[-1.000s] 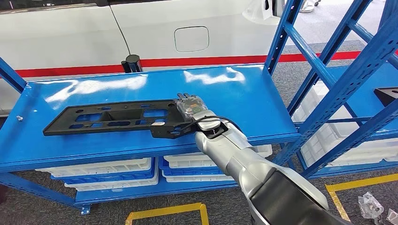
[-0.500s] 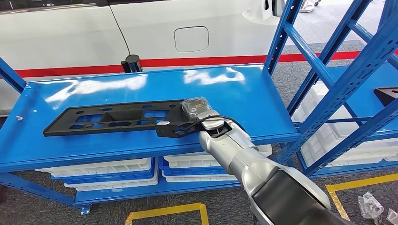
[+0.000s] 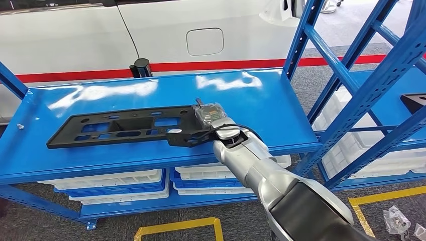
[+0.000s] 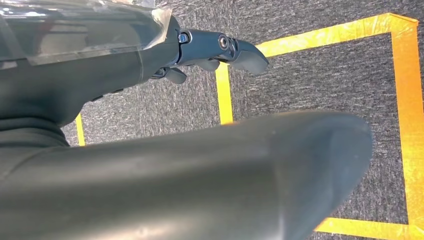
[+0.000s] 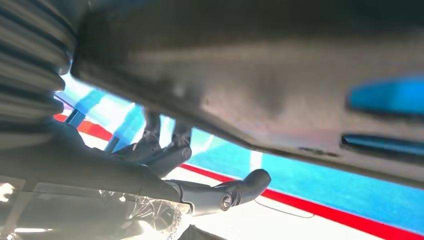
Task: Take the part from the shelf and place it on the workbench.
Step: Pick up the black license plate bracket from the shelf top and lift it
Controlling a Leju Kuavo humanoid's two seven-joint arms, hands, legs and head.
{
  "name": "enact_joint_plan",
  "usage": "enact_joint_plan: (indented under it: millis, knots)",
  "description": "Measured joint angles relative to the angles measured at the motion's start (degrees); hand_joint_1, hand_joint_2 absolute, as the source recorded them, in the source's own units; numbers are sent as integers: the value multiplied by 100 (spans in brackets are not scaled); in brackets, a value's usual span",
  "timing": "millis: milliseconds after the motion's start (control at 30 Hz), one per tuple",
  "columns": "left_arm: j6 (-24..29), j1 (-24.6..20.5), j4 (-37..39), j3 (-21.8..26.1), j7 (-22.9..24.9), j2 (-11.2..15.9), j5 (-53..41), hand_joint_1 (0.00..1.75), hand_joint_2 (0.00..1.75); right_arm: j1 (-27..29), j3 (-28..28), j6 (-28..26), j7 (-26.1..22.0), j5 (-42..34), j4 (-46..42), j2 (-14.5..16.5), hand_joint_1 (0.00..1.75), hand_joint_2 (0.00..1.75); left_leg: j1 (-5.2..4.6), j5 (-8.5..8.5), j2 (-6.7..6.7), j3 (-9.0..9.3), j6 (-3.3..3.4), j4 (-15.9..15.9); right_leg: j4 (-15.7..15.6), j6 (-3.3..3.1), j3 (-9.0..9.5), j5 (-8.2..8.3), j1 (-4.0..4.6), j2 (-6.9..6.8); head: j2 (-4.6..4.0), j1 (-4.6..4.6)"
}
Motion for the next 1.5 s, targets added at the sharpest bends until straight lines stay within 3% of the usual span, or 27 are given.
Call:
enact_joint_plan:
  millis: [1167, 1500]
  knots:
    - [14, 26, 0, -2, -34, -2, 40, 0, 0, -42, -69, 52, -83, 47, -16, 231, 0, 175, 2, 0, 2, -7, 0, 0, 0, 0, -7, 0, 2, 2, 0, -1]
    - [26, 38, 0, -3, -56, -9, 46, 0, 0, 40, 328, 121, 29, -893, -195, 248, 0, 175, 2, 0, 3, -12, 0, 0, 1, 0, -12, 0, 2, 2, 0, 0]
